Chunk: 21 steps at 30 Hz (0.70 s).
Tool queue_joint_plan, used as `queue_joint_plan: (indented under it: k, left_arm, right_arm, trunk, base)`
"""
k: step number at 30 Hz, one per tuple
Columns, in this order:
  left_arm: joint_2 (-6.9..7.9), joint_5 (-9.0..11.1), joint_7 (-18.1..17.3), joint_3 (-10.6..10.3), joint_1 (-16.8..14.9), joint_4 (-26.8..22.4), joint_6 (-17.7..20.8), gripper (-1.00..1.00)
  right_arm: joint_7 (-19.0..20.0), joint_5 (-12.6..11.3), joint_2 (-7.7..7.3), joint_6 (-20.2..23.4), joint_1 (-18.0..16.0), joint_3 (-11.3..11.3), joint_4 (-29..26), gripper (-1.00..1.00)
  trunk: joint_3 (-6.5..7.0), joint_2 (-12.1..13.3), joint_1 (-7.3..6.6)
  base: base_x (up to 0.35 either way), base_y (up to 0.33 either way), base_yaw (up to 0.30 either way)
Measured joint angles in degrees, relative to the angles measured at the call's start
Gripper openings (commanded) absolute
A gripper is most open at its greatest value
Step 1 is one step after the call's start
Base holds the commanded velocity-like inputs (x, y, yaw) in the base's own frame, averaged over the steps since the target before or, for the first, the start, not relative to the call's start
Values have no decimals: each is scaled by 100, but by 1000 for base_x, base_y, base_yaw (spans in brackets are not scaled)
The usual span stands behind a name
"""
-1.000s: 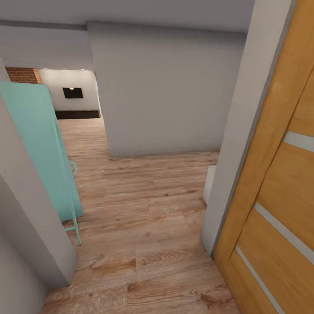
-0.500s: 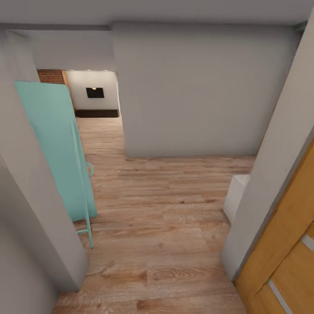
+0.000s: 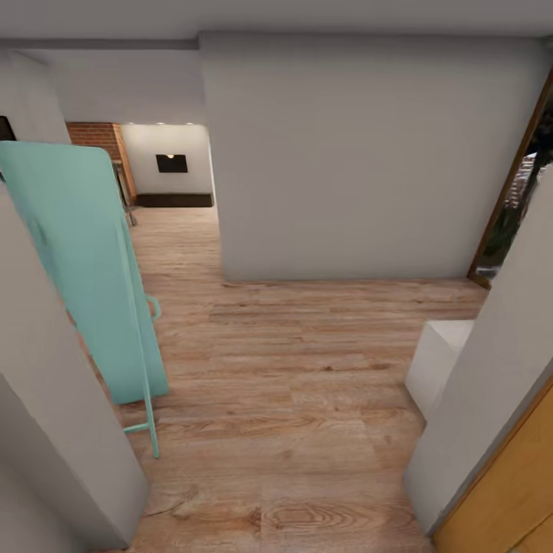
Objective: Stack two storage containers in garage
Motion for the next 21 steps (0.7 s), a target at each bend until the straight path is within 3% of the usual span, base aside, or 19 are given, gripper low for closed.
queue_joint_plan:
  k: [21]
  left_arm:
    - [0,0,-9,0,0,2,42,100]
  right_arm:
    - [0,0,0,0,0,0,0,100]
  trunk:
    - [0,0,0]
  base:
    - [321,0,0]
